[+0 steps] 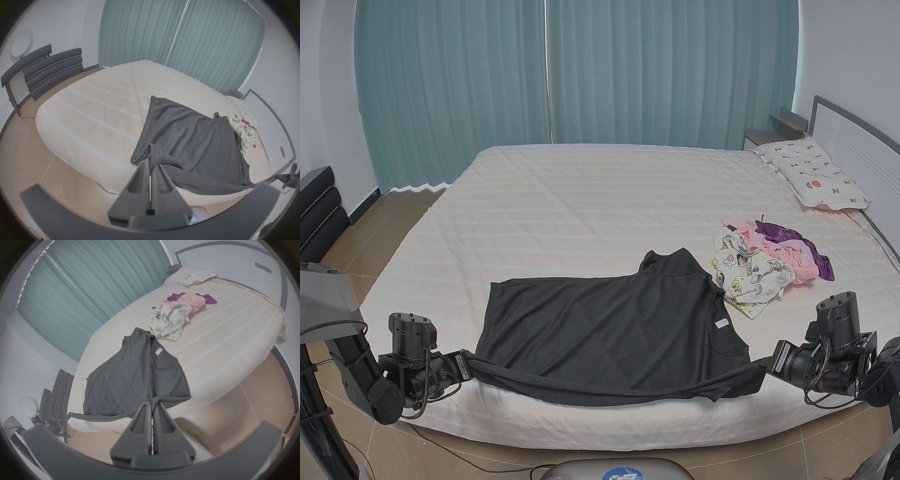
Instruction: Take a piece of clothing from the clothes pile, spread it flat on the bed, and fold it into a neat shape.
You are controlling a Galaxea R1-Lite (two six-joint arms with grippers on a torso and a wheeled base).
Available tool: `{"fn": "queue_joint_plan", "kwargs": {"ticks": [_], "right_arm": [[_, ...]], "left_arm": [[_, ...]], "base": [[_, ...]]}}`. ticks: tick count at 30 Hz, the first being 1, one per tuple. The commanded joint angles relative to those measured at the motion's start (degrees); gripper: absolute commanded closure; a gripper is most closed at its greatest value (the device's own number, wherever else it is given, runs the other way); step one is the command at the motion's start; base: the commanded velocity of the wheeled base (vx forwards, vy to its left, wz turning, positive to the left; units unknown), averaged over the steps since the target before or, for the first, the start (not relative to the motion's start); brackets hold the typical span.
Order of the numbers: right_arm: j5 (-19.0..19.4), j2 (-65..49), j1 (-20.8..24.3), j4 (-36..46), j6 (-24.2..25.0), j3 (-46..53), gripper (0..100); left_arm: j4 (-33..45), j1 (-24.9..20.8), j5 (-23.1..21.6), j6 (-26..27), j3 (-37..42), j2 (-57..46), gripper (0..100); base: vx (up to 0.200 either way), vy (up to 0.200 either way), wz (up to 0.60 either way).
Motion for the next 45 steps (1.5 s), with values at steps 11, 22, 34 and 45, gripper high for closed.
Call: {"fn": "queue_joint_plan", "kwargs": {"ticks": [11,22,34,45], "right_arm": [[-0.08,-1.88,-0.46,3.24,-1.73,-6.78,100],[0.01,4.63,-1.60,3.16,-2.61,-12.76,100],[-0.08,13.50,-4.85,3.24,-3.75,-21.81,100],[0.01,19.92,-5.11,2.54,-3.66,-27.08,100]], "left_arm": [[-0.07,0.64,0.30,-0.84,0.62,-3.07,100],[-0.07,1.25,0.39,-3.48,-9.22,6.34,100],[-0.07,1.95,1.18,-3.57,-16.78,13.37,100],[1.87,1.87,1.97,-3.66,-24.34,18.91,100]], "base": [[0.000,0.000,0.00],[0.000,0.000,0.00],[0.000,0.000,0.00],[0.000,0.000,0.00]]}}
